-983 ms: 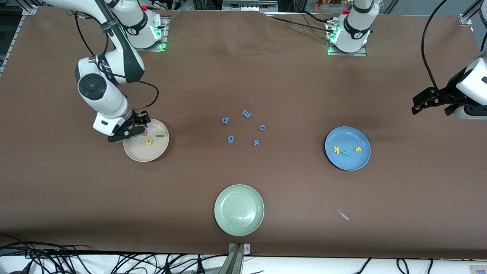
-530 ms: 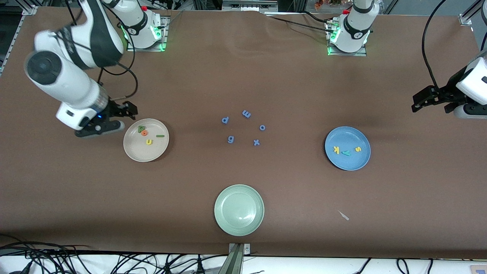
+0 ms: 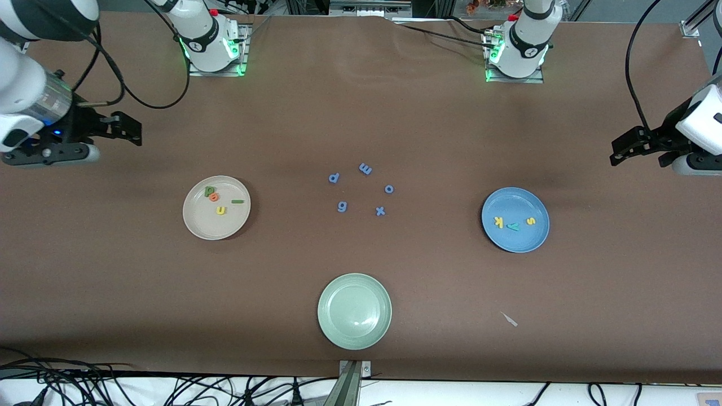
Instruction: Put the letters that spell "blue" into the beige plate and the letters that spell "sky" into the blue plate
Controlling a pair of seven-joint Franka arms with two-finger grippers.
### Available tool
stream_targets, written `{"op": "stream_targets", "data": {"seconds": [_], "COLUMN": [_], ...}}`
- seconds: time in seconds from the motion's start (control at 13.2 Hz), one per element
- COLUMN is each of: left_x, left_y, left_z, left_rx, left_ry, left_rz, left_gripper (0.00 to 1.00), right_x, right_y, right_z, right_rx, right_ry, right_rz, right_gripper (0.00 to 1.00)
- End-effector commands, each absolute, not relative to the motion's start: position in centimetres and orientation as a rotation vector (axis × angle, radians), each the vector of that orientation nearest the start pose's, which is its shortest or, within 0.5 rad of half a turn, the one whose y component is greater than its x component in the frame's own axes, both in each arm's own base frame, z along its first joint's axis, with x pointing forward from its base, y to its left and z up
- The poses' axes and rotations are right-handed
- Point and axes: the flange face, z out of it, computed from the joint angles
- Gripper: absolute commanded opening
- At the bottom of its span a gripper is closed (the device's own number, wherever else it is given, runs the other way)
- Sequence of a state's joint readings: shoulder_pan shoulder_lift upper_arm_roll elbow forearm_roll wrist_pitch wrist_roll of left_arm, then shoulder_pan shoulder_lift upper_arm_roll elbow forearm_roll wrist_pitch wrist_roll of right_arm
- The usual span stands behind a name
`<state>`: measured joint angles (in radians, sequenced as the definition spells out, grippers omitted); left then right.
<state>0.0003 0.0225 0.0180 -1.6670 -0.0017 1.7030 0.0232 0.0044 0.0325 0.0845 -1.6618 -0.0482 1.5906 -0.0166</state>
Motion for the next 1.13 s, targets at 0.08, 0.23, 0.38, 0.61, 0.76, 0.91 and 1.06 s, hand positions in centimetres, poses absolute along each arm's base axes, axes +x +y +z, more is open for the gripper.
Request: {"op": "stream_targets", "data": {"seconds": [0.08, 0.23, 0.38, 0.61, 0.76, 0.91, 1.06], "left_x": [56.9, 56.9, 56.9, 56.9, 56.9, 56.9, 56.9], "left_y": [0.8, 0.8, 0.8, 0.7, 0.7, 0.7, 0.7], "left_z": [58.5, 58.5, 58.5, 58.5, 58.5, 58.5, 58.5], "left_rx": [-3.160, -3.160, -3.160, -3.160, -3.160, -3.160, -3.160], "left_ry": [-0.001, -0.001, -0.003, 0.002, 0.002, 0.002, 0.002], "left_rz": [-0.015, -0.015, -0.015, -0.015, -0.015, -0.015, -0.015], "left_gripper": [1.00, 1.00, 1.00, 1.00, 1.00, 1.00, 1.00], "right_x": [55.7, 56.0, 56.1, 56.1, 56.1, 56.1, 56.1], "right_y": [4.4, 4.5, 4.6, 4.4, 4.1, 4.1, 4.3], "right_z": [58.5, 58.9, 58.9, 59.2, 58.9, 59.1, 59.2], "right_rx": [-3.161, -3.161, -3.160, -3.171, -3.172, -3.181, -3.220], "right_ry": [-0.178, -0.182, -0.182, -0.182, -0.183, -0.185, -0.202], "right_rz": [0.178, 0.176, 0.178, 0.169, 0.179, 0.172, 0.169], "right_gripper": [1.00, 1.00, 1.00, 1.00, 1.00, 1.00, 1.00]}}
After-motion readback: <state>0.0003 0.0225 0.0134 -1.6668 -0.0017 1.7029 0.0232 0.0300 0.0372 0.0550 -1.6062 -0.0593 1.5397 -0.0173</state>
